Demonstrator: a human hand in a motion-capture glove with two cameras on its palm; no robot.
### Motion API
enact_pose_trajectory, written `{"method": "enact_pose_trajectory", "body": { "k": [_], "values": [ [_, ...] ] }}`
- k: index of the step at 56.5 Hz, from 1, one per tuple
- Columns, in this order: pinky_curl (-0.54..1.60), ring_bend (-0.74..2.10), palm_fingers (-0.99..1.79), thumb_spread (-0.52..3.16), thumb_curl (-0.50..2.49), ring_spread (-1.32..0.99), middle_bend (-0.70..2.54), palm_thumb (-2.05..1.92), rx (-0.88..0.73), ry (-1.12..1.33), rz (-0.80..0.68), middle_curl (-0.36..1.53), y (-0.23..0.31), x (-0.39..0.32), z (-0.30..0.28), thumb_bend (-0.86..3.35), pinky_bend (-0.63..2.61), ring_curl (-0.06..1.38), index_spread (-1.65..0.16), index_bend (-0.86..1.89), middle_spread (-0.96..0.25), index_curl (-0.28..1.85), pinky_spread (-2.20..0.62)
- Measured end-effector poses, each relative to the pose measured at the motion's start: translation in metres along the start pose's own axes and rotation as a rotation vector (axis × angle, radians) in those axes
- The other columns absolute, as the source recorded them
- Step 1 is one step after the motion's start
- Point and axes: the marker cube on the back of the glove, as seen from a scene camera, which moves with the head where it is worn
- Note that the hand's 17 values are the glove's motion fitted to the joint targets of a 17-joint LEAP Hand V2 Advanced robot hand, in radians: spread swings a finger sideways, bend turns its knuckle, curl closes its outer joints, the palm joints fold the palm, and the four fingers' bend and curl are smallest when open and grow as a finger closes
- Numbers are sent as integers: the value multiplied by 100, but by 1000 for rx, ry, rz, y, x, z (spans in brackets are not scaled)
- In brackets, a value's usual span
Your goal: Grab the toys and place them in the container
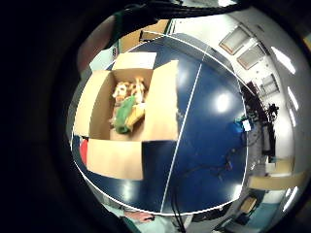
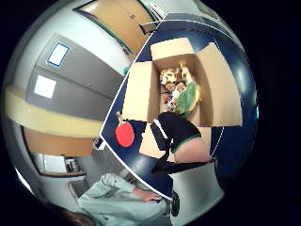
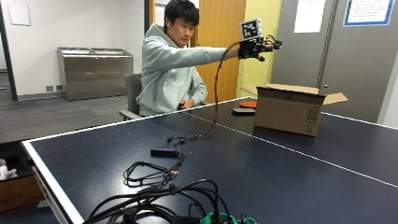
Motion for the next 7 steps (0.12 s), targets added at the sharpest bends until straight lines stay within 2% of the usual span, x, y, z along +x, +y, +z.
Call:
{"method": "enact_pose_trajectory", "body": {
  "k": [2,4,7],
  "values": [
    [34,26,-24,129,56,-3,10,23,4,-6,7,36,0,16,-1,-2,79,30,-27,11,-3,23,1],
    [34,26,-24,129,54,-3,11,23,7,-96,-69,35,12,-5,-12,-1,78,30,-27,11,-3,23,1],
    [34,25,-23,130,52,-2,12,23,13,-77,-54,33,22,-30,-19,-1,77,31,-27,10,-2,23,2]
  ]
}}
